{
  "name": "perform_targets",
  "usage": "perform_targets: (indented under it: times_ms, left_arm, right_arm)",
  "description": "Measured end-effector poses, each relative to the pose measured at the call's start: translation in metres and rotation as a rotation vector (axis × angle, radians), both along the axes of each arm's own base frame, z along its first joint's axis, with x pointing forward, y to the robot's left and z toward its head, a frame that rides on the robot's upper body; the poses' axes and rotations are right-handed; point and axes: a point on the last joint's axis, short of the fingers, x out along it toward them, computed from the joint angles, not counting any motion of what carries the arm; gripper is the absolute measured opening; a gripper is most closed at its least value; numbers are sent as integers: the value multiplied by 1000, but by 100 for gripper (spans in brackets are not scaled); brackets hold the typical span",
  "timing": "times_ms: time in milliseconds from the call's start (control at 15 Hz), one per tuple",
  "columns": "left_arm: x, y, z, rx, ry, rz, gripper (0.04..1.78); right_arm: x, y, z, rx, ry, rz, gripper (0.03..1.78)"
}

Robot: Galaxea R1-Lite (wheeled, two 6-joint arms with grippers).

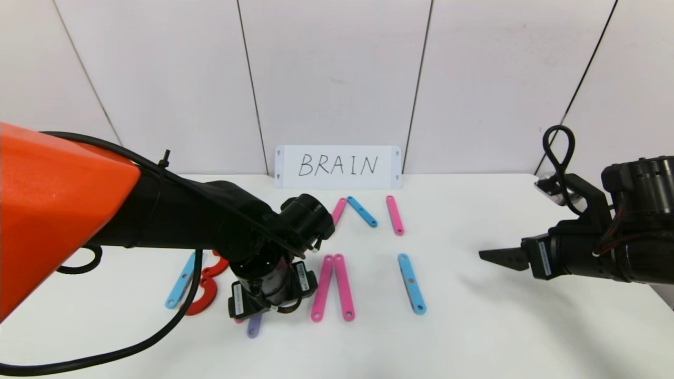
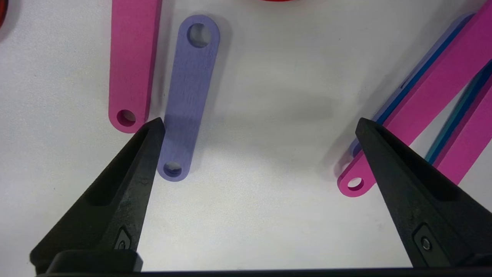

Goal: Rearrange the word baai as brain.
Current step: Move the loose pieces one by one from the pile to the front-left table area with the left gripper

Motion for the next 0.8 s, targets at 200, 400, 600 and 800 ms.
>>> perform_targets:
  times_ms: [200,400,600,800]
  left_arm:
    - [-1,1,0,-13,13,-6,174]
    - [-1,3,2,-14,9,-9,174]
    - [-2,7,6,-12,7,-9,174]
    - [-4,8,5,-8,11,-7,174]
  right_arm:
    - [0,0,0,0,0,-1,173]
    - [0,0,0,0,0,0,173]
    - [0,0,0,1,0,1,173]
    - [0,0,0,0,0,0,173]
